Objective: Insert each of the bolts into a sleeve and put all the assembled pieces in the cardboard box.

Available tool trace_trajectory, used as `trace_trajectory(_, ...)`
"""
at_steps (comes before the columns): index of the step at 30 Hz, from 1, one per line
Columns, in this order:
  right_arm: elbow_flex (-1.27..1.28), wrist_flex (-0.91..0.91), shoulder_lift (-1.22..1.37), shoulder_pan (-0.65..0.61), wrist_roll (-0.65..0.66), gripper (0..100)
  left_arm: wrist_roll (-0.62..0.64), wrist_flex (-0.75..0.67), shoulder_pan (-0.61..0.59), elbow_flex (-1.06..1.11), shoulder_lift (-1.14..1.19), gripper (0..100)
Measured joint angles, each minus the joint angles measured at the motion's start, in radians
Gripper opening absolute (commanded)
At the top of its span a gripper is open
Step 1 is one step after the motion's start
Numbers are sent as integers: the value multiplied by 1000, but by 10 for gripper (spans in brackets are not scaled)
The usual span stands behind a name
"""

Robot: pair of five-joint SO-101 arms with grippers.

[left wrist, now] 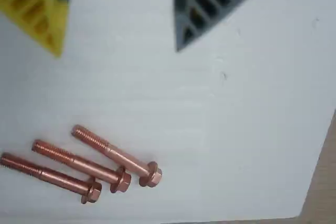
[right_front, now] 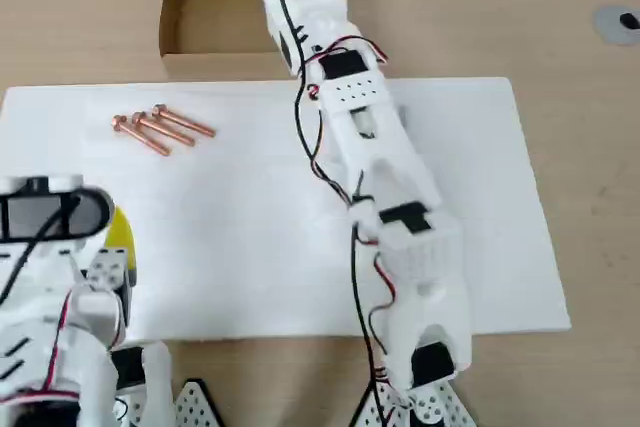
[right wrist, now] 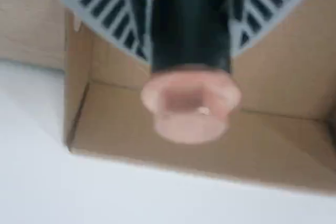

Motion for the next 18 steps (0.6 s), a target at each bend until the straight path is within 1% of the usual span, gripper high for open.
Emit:
trace_trajectory(5,-175,0,163,5,35,9,-2,0,-2,89,-130,156)
trace_trajectory(8,-261,0,216,5,92,13,-2,0,-2,141,-204,154)
trace_trajectory(10,-301,-2,255,5,152,13,-2,0,-2,167,-216,154)
trace_trajectory(14,-313,-2,331,5,256,13,-2,0,-2,184,-218,153)
trace_trajectory(18,-313,-2,368,5,276,13,-2,23,-2,196,-218,153)
